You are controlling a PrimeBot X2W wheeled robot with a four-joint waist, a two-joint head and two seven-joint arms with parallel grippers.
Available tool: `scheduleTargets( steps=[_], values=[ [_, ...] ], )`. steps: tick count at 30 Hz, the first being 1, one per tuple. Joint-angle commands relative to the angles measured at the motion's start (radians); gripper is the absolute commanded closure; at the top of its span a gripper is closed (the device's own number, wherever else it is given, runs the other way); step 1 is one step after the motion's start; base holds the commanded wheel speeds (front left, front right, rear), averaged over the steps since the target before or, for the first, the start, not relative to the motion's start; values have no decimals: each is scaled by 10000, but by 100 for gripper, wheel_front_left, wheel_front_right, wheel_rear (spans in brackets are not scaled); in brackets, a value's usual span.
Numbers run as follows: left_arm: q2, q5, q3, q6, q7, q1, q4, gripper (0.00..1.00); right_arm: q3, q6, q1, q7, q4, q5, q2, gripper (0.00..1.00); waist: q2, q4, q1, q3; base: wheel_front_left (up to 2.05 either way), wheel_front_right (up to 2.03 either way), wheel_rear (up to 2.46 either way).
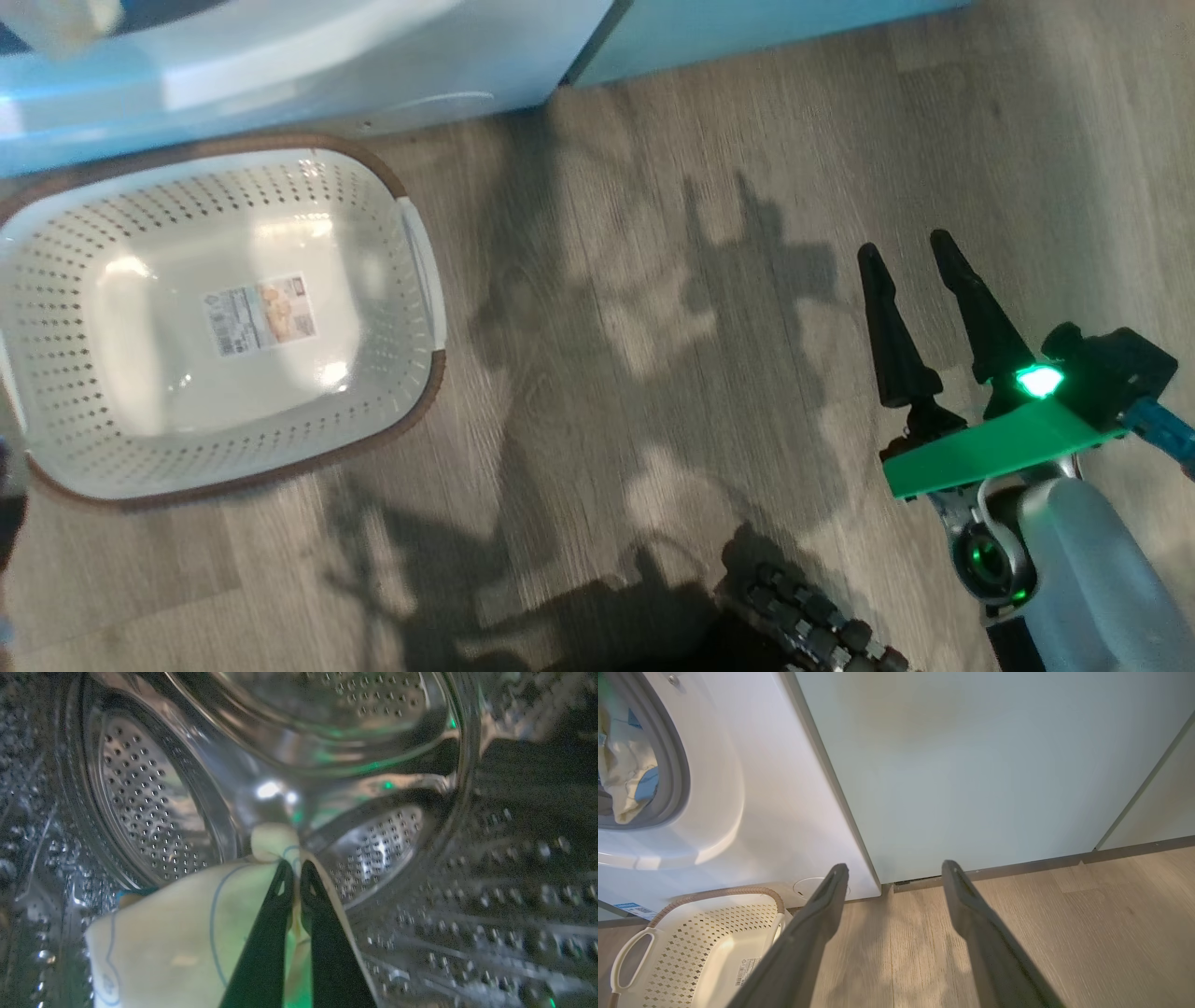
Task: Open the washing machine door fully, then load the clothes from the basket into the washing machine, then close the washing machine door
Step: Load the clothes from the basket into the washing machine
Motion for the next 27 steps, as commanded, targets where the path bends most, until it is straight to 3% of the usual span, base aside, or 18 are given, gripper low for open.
scheduleTargets(
  steps=[1,8,13,20,22,23,24,25,26,27],
  values=[
    [466,182,117,95,-61,-490,-560,100,150,4,-26,-95,-283,100,-12,0,0,-109,-1,222,0,0,0],
    [275,612,737,275,-61,-831,-1864,100,280,4,-262,-95,-269,107,17,0,0,-146,-1,581,0,0,0],
    [149,833,999,142,-61,-613,-2066,100,323,4,-320,-95,-247,134,26,0,0,-149,-1,621,0,0,0],
    [50,1206,1006,-25,-61,-202,-157,100,325,4,-276,-95,-201,185,30,0,0,-110,-1,529,0,0,0],
    [60,1348,838,-30,-61,-371,486,77,293,4,-261,-95,-184,165,30,0,0,-79,-1,487,0,0,0],
    [65,1400,766,-41,-61,-457,771,59,283,4,-259,-95,-178,159,30,0,0,-65,-1,464,0,0,0],
    [60,1449,702,-19,-61,-524,1086,40,278,4,-261,-95,-167,153,30,0,0,-50,-1,430,0,0,0],
    [49,1474,652,-15,-61,-583,1382,10,277,4,-262,-95,-155,148,30,0,0,-35,-1,385,0,0,0],
    [39,1494,609,-12,-61,-633,1652,0,278,4,-263,-95,-147,144,30,0,0,-25,-1,338,0,0,0],
    [32,1524,557,4,-61,-671,1932,0,274,4,-262,-95,-141,141,30,0,0,-13,-1,288,0,0,0]
  ],
)
